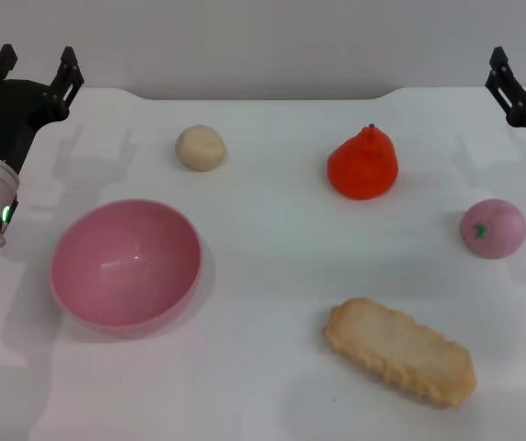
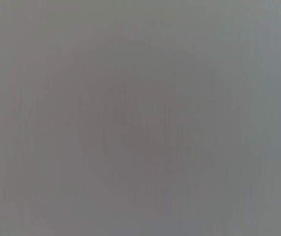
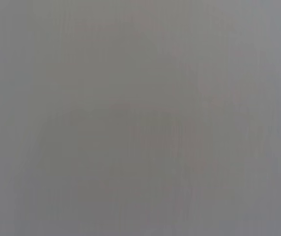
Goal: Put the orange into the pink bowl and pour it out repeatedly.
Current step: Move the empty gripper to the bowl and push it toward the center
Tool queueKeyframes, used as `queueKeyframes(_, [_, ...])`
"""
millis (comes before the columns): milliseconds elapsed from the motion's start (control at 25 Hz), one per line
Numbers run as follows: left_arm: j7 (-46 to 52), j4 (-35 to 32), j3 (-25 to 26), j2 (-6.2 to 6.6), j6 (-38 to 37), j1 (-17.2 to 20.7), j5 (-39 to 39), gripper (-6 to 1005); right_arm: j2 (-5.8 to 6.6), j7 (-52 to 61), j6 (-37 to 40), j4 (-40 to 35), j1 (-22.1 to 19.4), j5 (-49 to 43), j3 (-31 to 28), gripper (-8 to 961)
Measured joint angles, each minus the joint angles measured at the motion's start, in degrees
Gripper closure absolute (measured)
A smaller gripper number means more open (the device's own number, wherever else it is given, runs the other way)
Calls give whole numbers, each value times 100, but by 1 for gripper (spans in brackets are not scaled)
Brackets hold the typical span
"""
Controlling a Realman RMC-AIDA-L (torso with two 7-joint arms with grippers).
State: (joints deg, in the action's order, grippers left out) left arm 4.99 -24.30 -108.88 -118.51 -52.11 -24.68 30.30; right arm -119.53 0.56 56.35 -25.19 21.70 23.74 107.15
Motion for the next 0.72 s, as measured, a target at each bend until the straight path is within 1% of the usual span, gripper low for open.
queueKeyframes(440, [-18,24,-20,-5,-1,-31,3,216,-14,15,-37,2,-43,0,93,149])
queueKeyframes(720, [-5,-66,-231,18,17,27,8,216,-18,197,-58,13,-44,-1,159,155])
